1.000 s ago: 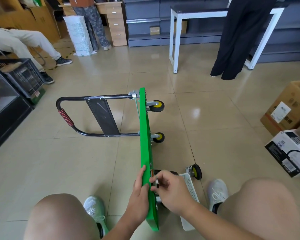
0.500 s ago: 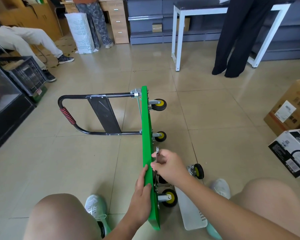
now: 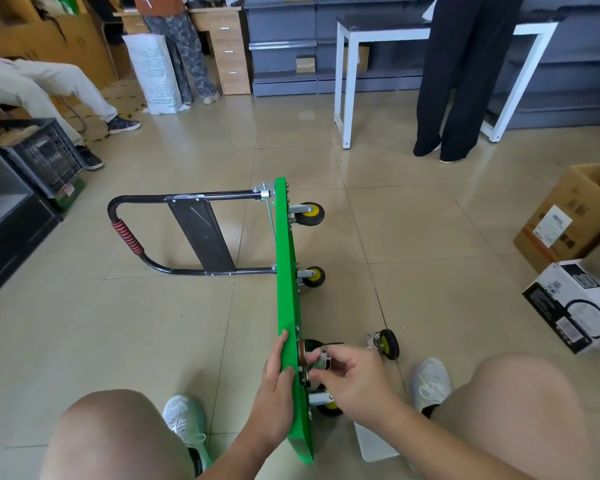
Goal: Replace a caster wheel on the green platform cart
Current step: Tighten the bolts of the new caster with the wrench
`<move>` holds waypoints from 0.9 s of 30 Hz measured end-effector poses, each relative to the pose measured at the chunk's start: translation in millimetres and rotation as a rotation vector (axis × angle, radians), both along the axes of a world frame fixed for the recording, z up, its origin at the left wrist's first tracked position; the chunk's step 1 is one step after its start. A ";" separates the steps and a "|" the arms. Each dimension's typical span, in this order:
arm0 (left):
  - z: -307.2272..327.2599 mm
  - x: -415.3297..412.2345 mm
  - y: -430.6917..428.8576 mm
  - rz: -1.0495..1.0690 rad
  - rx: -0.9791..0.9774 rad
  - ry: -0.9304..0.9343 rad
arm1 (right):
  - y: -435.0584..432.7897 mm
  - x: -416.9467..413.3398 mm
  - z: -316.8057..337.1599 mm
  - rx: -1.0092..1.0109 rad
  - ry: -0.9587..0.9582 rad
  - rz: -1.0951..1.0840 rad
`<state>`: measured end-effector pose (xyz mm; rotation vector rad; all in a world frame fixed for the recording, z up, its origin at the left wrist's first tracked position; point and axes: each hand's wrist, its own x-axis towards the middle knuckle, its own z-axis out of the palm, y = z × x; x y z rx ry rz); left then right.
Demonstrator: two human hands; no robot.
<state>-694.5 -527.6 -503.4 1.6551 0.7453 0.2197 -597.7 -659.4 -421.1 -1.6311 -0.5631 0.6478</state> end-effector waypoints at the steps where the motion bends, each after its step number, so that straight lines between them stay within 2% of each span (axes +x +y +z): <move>1: -0.2 0.0 0.3 0.004 0.002 -0.007 | 1.3 -2.3 -4.7 0.009 -0.032 -0.010; 8: -1.6 0.0 0.5 -0.006 0.004 -0.025 | 3.3 -8.7 -18.3 0.084 -0.214 -0.031; 15: -4.0 -0.9 1.6 -0.021 0.007 -0.034 | 7.9 -11.0 -16.7 0.103 -0.214 -0.070; 19: -4.9 0.2 1.3 0.004 0.004 -0.039 | 10.6 -3.3 -14.9 0.102 -0.128 -0.086; 27: -4.8 1.0 -0.3 0.010 -0.041 -0.057 | 8.4 -1.0 -17.6 0.115 -0.105 -0.111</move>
